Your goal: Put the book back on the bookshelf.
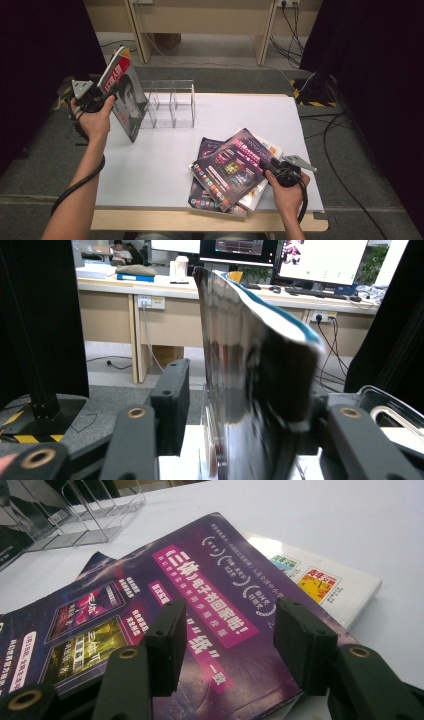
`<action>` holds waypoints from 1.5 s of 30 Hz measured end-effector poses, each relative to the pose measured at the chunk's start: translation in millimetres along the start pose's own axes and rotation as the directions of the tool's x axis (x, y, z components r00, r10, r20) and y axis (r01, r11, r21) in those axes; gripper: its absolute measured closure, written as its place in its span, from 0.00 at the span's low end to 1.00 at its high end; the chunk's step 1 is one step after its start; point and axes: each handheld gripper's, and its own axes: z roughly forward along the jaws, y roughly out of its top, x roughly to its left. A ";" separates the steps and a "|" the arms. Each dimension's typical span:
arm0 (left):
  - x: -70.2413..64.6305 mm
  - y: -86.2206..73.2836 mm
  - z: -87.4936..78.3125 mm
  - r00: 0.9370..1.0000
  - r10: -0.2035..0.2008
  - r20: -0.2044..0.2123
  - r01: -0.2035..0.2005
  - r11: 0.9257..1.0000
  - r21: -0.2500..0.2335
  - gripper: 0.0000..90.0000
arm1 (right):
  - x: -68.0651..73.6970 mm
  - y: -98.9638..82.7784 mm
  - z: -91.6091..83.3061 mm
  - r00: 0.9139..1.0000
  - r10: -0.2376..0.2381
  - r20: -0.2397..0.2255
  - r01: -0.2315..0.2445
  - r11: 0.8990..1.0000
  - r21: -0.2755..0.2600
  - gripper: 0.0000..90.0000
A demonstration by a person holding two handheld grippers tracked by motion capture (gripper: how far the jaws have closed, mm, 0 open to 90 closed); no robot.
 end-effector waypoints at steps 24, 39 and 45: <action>1.0 -29.7 -60.4 0.996 -0.040 0.078 0.032 0.995 0.091 0.44 | 2.8 4.9 0.1 1.000 -0.008 0.013 0.008 1.000 0.012 0.53; -13.3 -57.5 -86.8 0.985 -0.044 0.165 0.015 0.985 0.174 0.46 | 0.7 9.7 -1.0 0.999 -0.008 0.033 0.007 1.000 0.023 0.53; -20.3 -64.6 -89.4 0.980 -0.036 0.198 -0.004 0.980 0.201 0.46 | -0.4 11.4 -1.3 0.999 -0.012 0.041 0.011 1.000 0.029 0.53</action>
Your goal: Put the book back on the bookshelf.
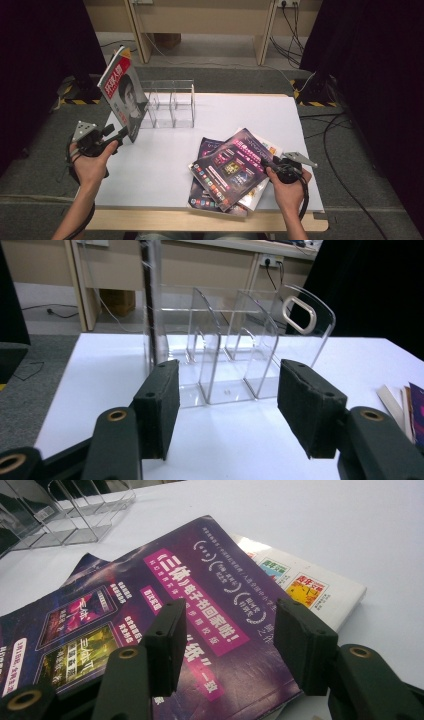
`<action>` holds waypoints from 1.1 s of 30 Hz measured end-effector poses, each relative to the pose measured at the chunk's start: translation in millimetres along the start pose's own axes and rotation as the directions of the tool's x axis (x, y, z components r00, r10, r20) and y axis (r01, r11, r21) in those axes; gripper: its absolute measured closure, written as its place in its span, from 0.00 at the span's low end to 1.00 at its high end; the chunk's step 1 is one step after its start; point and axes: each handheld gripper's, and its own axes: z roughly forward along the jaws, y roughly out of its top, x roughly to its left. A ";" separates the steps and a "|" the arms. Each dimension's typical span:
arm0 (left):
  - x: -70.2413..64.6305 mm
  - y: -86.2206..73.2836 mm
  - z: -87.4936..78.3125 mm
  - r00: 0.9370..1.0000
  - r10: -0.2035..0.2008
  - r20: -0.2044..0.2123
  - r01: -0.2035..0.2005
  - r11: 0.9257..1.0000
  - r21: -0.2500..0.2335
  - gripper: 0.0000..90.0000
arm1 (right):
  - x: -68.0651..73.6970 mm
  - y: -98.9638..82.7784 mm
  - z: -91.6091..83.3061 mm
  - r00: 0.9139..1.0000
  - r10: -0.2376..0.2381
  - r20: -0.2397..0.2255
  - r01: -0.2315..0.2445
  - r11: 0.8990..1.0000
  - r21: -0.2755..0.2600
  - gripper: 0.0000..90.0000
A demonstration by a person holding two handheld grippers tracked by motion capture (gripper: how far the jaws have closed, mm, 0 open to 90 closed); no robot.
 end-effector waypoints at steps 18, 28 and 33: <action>-37.7 -23.8 5.7 0.991 0.038 0.131 -0.048 0.996 0.071 0.51 | -4.9 6.5 0.6 1.000 0.015 0.023 -0.016 0.999 0.041 0.54; -60.3 -36.1 17.7 0.978 0.051 0.200 -0.076 0.990 0.119 0.51 | -26.9 15.7 4.7 0.994 0.080 0.077 -0.089 0.988 0.128 0.56; -68.6 -40.8 23.0 0.973 0.053 0.225 -0.086 0.987 0.139 0.51 | -38.6 14.2 10.0 0.990 0.109 0.089 -0.123 0.977 0.173 0.56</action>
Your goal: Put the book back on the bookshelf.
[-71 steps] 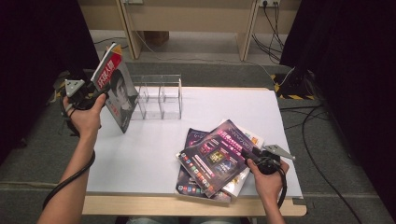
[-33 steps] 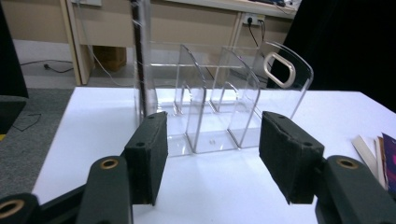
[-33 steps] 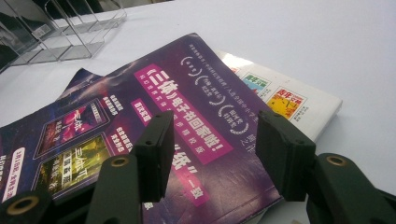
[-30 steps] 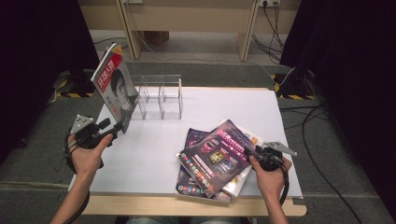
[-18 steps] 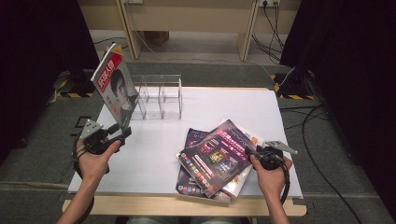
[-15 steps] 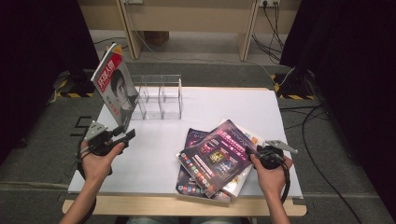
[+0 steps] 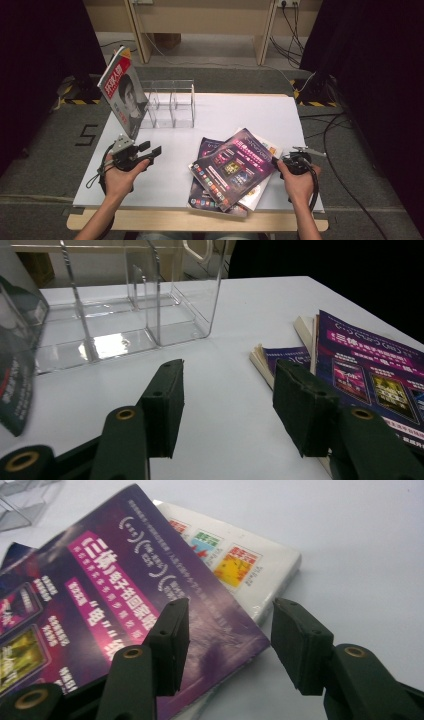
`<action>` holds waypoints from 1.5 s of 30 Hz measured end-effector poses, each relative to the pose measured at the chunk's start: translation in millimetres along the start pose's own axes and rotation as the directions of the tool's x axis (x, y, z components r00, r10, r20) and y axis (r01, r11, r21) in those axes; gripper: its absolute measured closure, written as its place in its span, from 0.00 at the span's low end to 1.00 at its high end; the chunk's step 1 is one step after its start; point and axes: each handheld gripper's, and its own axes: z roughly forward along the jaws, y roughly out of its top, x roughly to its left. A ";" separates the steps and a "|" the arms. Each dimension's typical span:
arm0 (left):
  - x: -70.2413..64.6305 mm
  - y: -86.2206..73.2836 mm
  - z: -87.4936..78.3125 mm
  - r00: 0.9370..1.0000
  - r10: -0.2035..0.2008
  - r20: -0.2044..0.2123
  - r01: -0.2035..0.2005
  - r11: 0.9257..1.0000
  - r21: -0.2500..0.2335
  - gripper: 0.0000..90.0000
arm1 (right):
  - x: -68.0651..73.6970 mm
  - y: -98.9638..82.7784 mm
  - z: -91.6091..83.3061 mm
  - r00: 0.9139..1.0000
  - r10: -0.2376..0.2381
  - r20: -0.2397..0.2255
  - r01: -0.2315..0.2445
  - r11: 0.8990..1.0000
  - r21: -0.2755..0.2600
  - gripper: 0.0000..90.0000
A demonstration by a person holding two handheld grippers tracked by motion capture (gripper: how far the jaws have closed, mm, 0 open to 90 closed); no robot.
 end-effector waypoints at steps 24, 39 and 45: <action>-48.9 -26.0 56.1 0.983 -0.027 0.181 -0.002 0.987 0.159 0.63 | -6.3 1.8 6.6 0.999 0.032 -0.001 -0.032 0.999 0.028 0.55; -57.1 -33.5 75.3 0.987 -0.006 0.161 -0.035 0.967 0.251 0.70 | -5.0 0.0 9.3 0.999 0.033 -0.005 -0.032 0.999 0.043 0.55; -58.7 -34.5 80.8 0.986 -0.026 0.164 -0.021 0.961 0.275 0.71 | -5.1 0.2 10.8 0.999 0.040 -0.011 -0.039 0.998 0.051 0.55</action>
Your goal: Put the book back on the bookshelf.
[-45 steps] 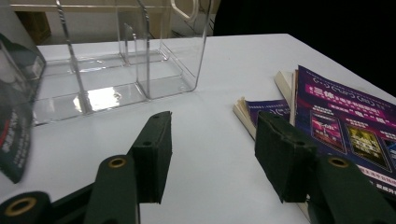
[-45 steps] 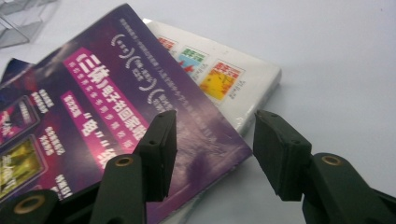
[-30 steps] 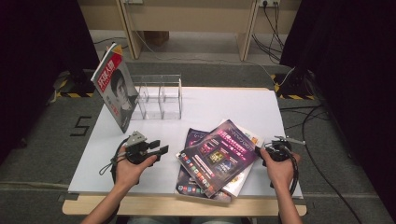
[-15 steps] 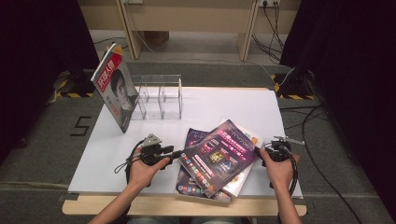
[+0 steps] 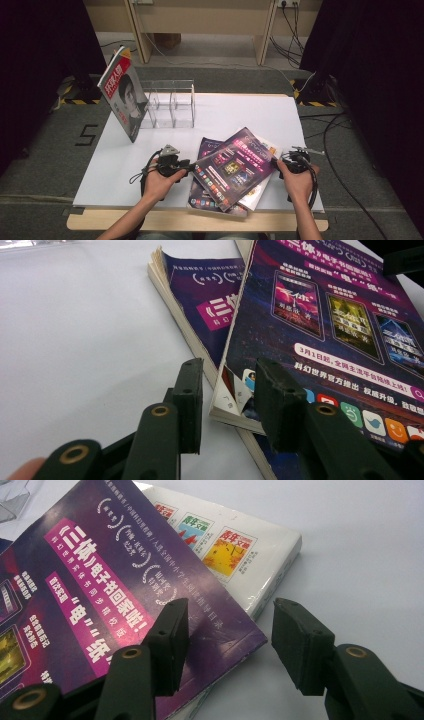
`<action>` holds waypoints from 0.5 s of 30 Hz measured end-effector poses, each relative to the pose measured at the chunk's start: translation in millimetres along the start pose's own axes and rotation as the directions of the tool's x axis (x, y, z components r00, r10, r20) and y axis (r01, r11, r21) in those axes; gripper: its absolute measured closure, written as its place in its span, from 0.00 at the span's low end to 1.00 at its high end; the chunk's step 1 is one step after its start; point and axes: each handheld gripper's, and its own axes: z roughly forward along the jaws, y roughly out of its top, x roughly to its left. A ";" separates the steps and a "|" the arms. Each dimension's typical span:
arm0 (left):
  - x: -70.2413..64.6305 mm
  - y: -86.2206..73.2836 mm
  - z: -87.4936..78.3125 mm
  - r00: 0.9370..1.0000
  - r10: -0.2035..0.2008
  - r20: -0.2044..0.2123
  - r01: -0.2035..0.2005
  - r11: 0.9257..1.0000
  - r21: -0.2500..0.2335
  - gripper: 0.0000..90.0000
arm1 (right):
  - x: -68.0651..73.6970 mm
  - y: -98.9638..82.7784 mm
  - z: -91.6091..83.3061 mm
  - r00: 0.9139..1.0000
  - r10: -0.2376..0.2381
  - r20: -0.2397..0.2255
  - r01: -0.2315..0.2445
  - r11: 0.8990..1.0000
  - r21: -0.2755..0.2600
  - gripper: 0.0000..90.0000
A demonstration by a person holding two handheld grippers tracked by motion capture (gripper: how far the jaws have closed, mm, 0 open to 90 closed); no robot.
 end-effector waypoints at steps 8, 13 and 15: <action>-1.7 -2.1 3.9 1.000 0.019 -0.001 -0.019 0.999 0.029 0.74 | -2.0 1.7 1.1 1.000 0.023 -0.008 -0.023 1.000 0.011 0.54; -2.1 -1.9 4.4 1.000 0.024 0.000 -0.024 0.999 0.034 0.75 | -6.0 1.5 2.1 0.999 0.045 -0.025 -0.044 0.999 0.017 0.53; -2.0 -2.1 4.7 1.000 0.022 0.000 -0.021 0.999 0.035 0.75 | -6.5 1.3 2.3 0.998 0.056 -0.028 -0.055 0.998 0.018 0.53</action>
